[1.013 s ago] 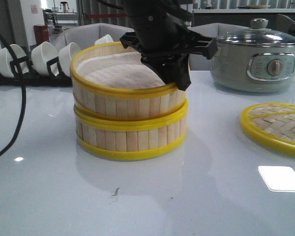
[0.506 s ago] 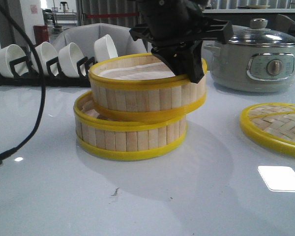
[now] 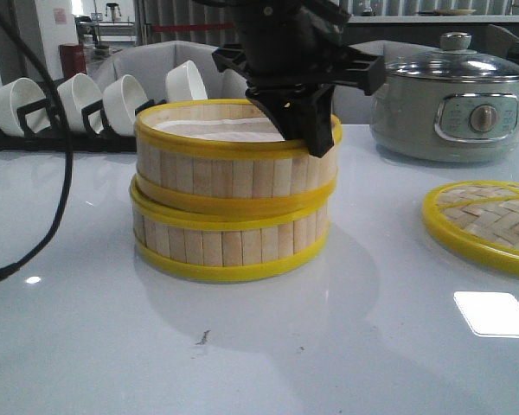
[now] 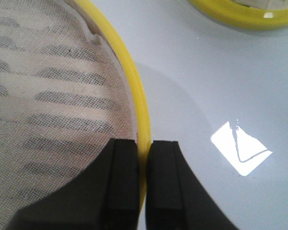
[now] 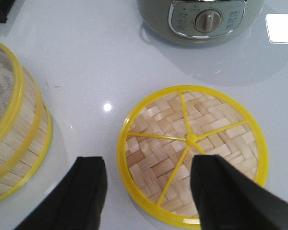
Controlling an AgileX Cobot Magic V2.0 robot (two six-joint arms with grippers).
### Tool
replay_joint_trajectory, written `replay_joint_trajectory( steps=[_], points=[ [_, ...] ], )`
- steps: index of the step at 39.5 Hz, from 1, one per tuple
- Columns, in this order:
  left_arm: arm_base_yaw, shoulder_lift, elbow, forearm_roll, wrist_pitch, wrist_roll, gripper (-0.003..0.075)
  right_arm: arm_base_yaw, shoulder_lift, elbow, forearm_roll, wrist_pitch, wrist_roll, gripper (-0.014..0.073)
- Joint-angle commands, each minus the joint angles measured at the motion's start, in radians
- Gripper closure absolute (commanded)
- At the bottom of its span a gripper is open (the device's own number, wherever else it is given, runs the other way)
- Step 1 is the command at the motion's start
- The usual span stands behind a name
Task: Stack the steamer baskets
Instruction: 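Lower the held basket onto the middle basket, aligning the rims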
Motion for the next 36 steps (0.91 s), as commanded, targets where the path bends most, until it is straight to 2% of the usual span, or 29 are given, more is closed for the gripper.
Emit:
replay_joint_trajectory(
  steps=[1,28,32,36],
  points=[
    [0.006,-0.062,-0.038,0.01,-0.033,-0.013,0.0626,-0.005,-0.02,-0.037,-0.001,-0.063,-0.012,0.0097],
    [0.018,-0.062,-0.038,0.01,-0.046,-0.039,0.0622,-0.005,-0.02,-0.037,-0.001,-0.065,-0.012,0.0097],
    [0.018,-0.062,-0.038,0.01,-0.064,-0.039,0.0583,-0.005,-0.02,-0.037,-0.001,-0.065,-0.012,0.0097],
    [0.018,-0.062,-0.038,0.01,-0.072,-0.039,0.0486,-0.005,-0.02,-0.037,-0.001,-0.065,-0.012,0.0097]
  ],
)
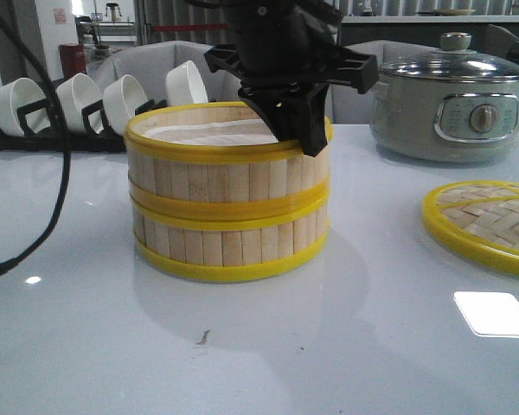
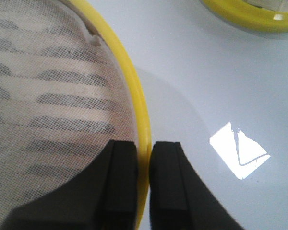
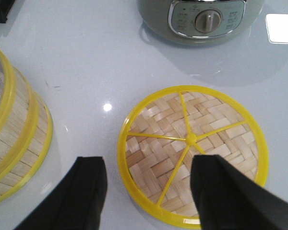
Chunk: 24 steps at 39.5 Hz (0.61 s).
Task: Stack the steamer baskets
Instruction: 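Lower the held basket onto the middle basket, aligning the rims, then open the left gripper and raise it away from the stack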
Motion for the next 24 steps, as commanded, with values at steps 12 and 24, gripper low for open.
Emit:
replay_joint_trajectory(
  steps=[12,24],
  points=[
    [0.008,-0.064,-0.038,0.007,-0.072,-0.026,0.0282,-0.005,-0.02,-0.037,-0.001,-0.067,-0.012,0.0097],
    [0.008,-0.07,-0.061,0.007,-0.056,-0.033,0.0283,-0.005,-0.02,-0.037,-0.001,-0.065,-0.012,0.0097]
  ],
)
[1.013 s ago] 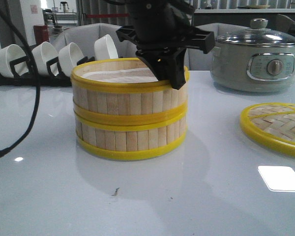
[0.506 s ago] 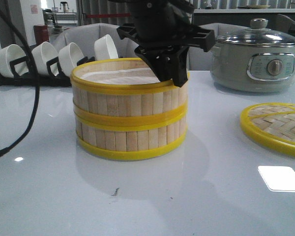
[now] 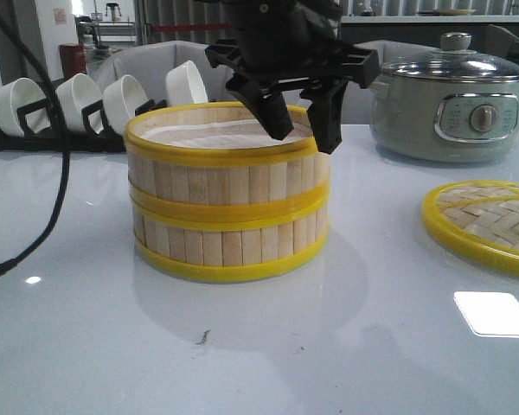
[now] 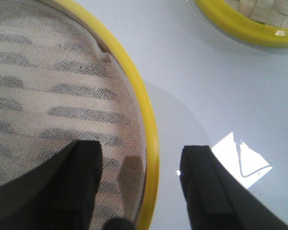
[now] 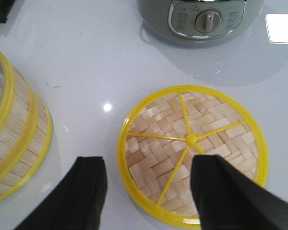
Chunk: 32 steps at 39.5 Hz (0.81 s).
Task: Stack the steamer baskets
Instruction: 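Open the left gripper and raise it away from the stack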
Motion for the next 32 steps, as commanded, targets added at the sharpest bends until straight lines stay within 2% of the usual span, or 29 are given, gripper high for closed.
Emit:
replay_joint_trajectory(
  steps=[1,11,18,23,32],
  points=[
    [0.006,-0.07,-0.057,-0.003,-0.029,-0.013,0.0283,-0.005,-0.02,-0.037,-0.001,-0.065,-0.012,0.0097],
    [0.006,-0.098,-0.178,-0.001,-0.026,-0.013,0.0286,-0.005,-0.02,-0.037,-0.001,-0.065,-0.012,0.0097],
    [0.006,-0.1,-0.28,0.061,0.047,-0.013,0.0293,-0.005,-0.02,-0.037,-0.001,-0.065,-0.012,0.0097],
    [0.014,-0.104,-0.331,0.194,0.105,-0.013,0.0363,-0.005,-0.02,-0.037,-0.001,-0.065,-0.012,0.0097],
    [0.147,-0.181,-0.336,0.212,0.147,-0.013,0.0519,-0.005,-0.02,-0.037,-0.001,-0.065,-0.012,0.0097]
  ],
)
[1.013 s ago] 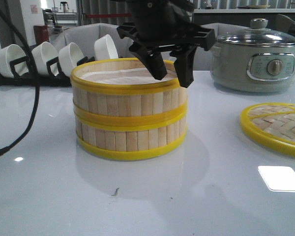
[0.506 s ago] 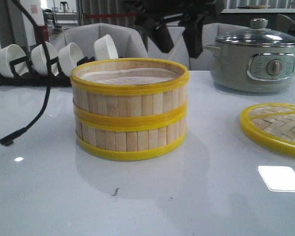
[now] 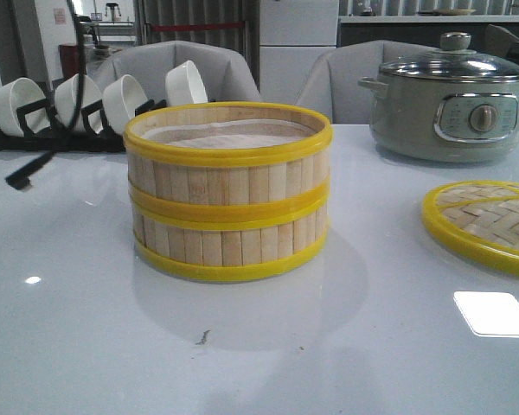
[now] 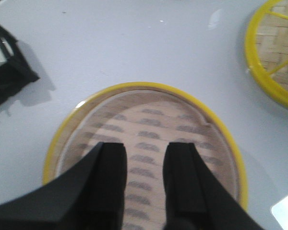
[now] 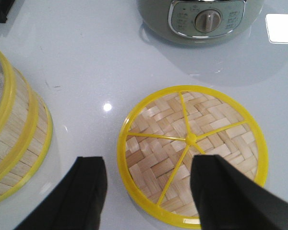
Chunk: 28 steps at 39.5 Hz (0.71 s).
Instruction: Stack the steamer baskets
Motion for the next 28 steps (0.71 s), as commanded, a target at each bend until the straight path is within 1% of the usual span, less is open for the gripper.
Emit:
replay_joint_trajectory(
  steps=[1,4,7,13,17,22,28],
  points=[
    [0.07,-0.113,-0.037,0.024,-0.028,-0.011,0.0531,-0.005,-0.02,-0.037,-0.001,-0.065,-0.012,0.0097],
    [0.143,-0.15,-0.037,0.024,-0.019,-0.011,0.0569,-0.005,-0.02,-0.037,-0.001,-0.065,-0.012,0.0097],
    [0.231,-0.208,-0.032,0.015,-0.01,-0.011,0.0639,-0.005,-0.02,-0.037,-0.001,-0.065,-0.012,0.0097],
    [0.423,-0.344,0.039,-0.042,-0.016,-0.011,0.0633,-0.005,-0.02,-0.037,-0.001,-0.065,-0.012,0.0097],
    [0.521,-0.426,0.111,-0.071,-0.032,-0.011,0.0633,-0.005,-0.02,-0.037,-0.001,-0.065,-0.012,0.0097],
    [0.592,-0.525,0.233,-0.105,-0.066,-0.011,0.0633,-0.005,-0.02,-0.037,-0.001,-0.066,-0.012,0.0097],
    [0.597,-0.677,0.436,-0.107,-0.165,-0.011,0.0634,-0.005,-0.02,-0.037,0.0,-0.066,-0.012,0.0097]
  ],
)
